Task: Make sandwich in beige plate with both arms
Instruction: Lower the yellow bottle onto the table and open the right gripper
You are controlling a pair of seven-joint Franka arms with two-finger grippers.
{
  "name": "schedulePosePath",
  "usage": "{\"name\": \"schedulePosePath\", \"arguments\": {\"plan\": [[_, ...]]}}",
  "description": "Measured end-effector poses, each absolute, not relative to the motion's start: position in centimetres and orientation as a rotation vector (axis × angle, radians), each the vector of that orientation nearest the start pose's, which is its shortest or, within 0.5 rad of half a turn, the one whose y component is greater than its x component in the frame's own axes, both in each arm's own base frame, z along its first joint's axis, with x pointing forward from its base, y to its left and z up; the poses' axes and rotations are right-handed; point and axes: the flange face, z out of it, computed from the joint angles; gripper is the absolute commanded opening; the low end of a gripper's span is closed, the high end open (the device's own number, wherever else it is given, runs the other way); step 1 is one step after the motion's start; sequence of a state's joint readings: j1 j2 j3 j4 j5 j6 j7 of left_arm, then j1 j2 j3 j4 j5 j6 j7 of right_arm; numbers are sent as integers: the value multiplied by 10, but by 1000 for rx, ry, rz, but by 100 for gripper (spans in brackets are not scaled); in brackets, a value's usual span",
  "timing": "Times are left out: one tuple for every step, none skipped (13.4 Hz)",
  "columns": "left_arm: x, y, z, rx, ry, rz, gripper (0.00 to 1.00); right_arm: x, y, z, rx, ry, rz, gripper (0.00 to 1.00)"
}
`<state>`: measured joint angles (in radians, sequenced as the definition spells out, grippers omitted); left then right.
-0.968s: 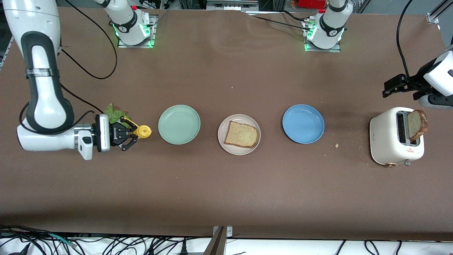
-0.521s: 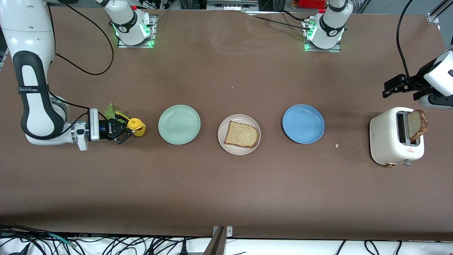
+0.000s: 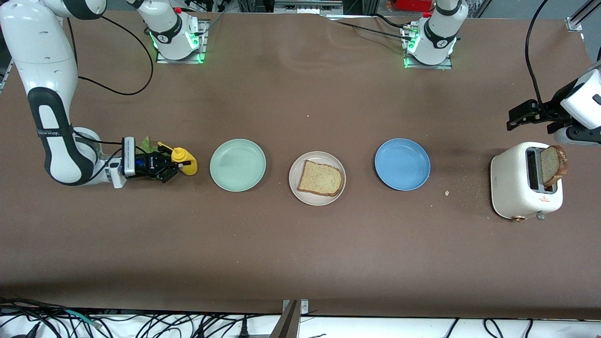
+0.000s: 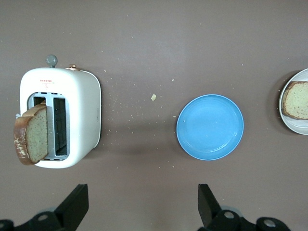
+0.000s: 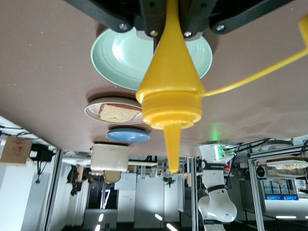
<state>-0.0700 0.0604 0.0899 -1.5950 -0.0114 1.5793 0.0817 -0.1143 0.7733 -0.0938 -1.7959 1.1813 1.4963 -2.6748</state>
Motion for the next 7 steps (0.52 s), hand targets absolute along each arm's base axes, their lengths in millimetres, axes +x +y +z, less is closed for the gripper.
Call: {"name": "schedulePosePath", "arguments": {"plan": [[571, 9, 580, -3148, 96, 120, 100, 568, -12, 117, -1164, -1470, -1026, 0], [571, 9, 579, -3148, 96, 120, 100, 565, -10, 107, -1160, -1450, -1040, 0], [571, 9, 579, -3148, 96, 121, 100, 562, -7, 99, -1161, -1426, -1043, 10], [571, 9, 579, -3148, 96, 121, 100, 561, -5, 95, -1158, -1409, -1047, 26], [571, 9, 579, -3148, 97, 121, 100, 560, -4, 94, -1154, -1402, -1048, 62], [571, 8, 579, -3148, 97, 121, 100, 560, -4, 94, -1153, -1399, -1050, 99], [571, 8, 579, -3148, 98, 121, 100, 561, -3, 95, -1152, -1396, -1055, 100]]}}
